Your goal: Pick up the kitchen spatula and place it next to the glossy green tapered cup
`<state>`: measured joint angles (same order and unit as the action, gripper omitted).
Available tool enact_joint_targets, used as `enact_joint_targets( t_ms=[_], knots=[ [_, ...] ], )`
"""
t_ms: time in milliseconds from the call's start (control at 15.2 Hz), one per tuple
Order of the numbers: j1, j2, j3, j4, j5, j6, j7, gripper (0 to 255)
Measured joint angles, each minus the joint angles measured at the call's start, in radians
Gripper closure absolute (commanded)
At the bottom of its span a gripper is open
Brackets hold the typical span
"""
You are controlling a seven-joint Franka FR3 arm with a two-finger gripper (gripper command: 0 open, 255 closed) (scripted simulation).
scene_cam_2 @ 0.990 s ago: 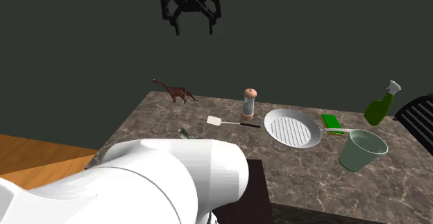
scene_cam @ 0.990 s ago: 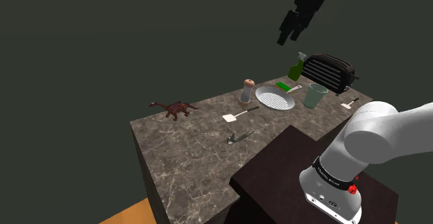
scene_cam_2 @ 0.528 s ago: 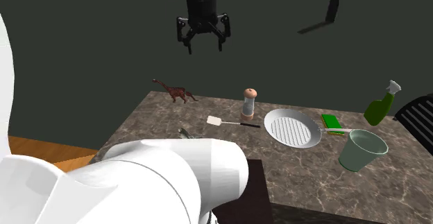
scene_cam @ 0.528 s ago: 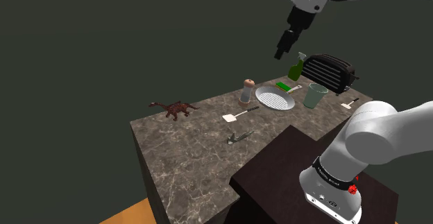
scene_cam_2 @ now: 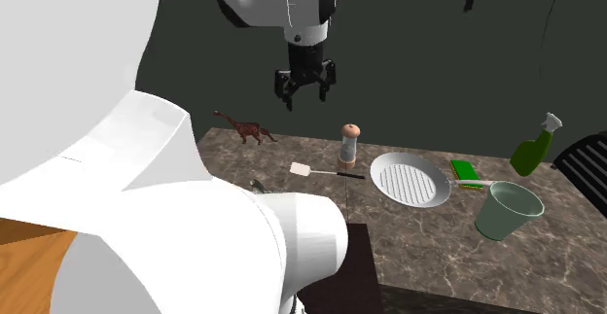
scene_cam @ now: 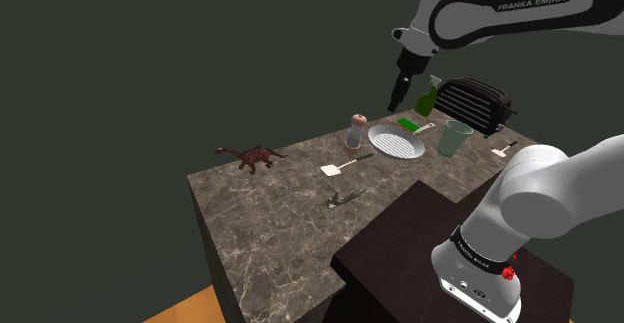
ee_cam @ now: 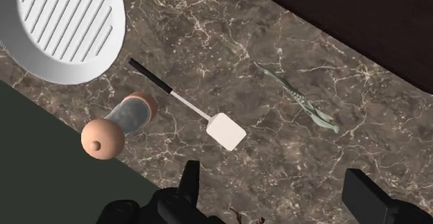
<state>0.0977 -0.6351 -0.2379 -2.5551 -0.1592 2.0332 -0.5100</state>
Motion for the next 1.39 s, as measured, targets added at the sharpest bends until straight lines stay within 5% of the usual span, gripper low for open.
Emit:
enact_joint_targets(
  t_ms=[726,1056,1386],
  knots=[
    [0.096,0.379,-0.207,-0.008,-0.009,0.346,-0.466,0],
    [0.142,0.61,-0.265,0.04,0.102,0.496,-0.732,0],
    [0.114,0.846,-0.227,0.129,0.269,0.601,-1.027,0]
  ],
)
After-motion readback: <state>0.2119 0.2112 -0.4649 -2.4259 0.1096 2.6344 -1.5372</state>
